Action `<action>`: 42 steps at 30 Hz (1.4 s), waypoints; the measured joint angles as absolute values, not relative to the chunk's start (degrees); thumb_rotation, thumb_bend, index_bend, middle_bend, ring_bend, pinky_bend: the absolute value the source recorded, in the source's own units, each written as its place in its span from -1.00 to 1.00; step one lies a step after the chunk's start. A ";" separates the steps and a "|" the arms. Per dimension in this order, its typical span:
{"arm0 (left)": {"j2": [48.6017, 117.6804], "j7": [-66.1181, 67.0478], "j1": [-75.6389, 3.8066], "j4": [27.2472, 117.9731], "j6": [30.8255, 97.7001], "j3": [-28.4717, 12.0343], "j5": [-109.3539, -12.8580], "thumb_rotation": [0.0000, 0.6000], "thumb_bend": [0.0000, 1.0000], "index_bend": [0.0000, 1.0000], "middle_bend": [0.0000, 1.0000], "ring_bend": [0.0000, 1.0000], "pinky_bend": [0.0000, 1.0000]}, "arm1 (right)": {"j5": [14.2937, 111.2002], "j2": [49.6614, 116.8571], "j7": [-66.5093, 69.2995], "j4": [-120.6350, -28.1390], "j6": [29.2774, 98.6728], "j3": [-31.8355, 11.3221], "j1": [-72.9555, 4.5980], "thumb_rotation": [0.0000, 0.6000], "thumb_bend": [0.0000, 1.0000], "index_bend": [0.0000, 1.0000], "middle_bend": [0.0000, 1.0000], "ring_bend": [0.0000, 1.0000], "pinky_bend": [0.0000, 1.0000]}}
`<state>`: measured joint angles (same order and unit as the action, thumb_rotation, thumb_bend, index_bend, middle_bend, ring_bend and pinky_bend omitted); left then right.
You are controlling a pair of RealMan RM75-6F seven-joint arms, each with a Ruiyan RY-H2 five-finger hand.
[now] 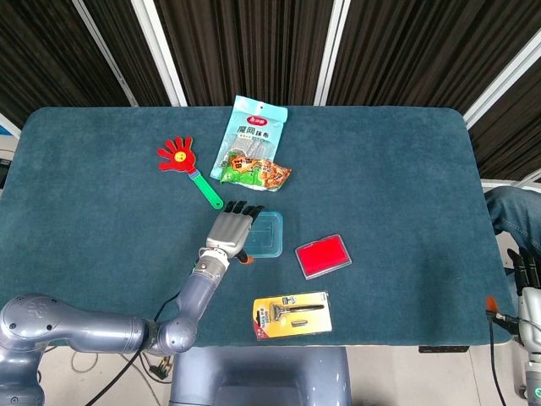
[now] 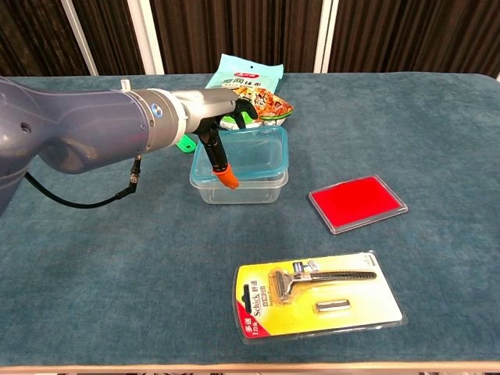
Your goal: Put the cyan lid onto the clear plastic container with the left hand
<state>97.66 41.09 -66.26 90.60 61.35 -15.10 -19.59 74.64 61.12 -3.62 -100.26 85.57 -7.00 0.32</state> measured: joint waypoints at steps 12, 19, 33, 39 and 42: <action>97.84 43.55 -67.27 91.04 61.66 -16.17 -16.04 1.00 -0.65 -0.79 -0.41 -1.00 -1.00 | 74.69 61.16 -3.47 -100.12 85.58 -6.96 0.35 1.00 -0.17 -0.93 -1.00 -1.00 -1.00; 98.53 43.88 -67.33 90.64 62.72 -16.33 -16.02 1.00 -0.65 -0.79 -0.41 -1.00 -1.00 | 74.79 61.08 -3.39 -100.21 85.49 -6.93 0.32 1.00 -0.17 -0.93 -1.00 -1.00 -1.00; 99.53 44.68 -67.36 89.37 62.95 -16.92 -15.58 1.00 -0.65 -0.79 -0.41 -1.00 -1.00 | 74.65 61.05 -3.45 -100.24 85.48 -6.94 0.34 1.00 -0.17 -0.93 -1.00 -1.00 -1.00; 99.55 45.46 -67.39 89.26 62.88 -16.99 -14.80 1.00 -0.65 -0.79 -0.41 -1.00 -1.00 | 74.53 61.05 -3.45 -100.27 85.44 -6.95 0.36 1.00 -0.17 -0.93 -1.00 -1.00 -1.00; 99.63 45.68 -67.39 89.24 62.88 -17.01 -14.67 1.00 -0.65 -0.79 -0.41 -1.00 -1.00 | 74.56 61.05 -3.43 -100.28 85.50 -6.99 0.35 1.00 -0.17 -0.93 -1.00 -1.00 -1.00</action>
<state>99.63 45.68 -67.39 89.24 62.88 -17.01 -14.67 74.56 61.05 -3.43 -100.28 85.50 -6.99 0.35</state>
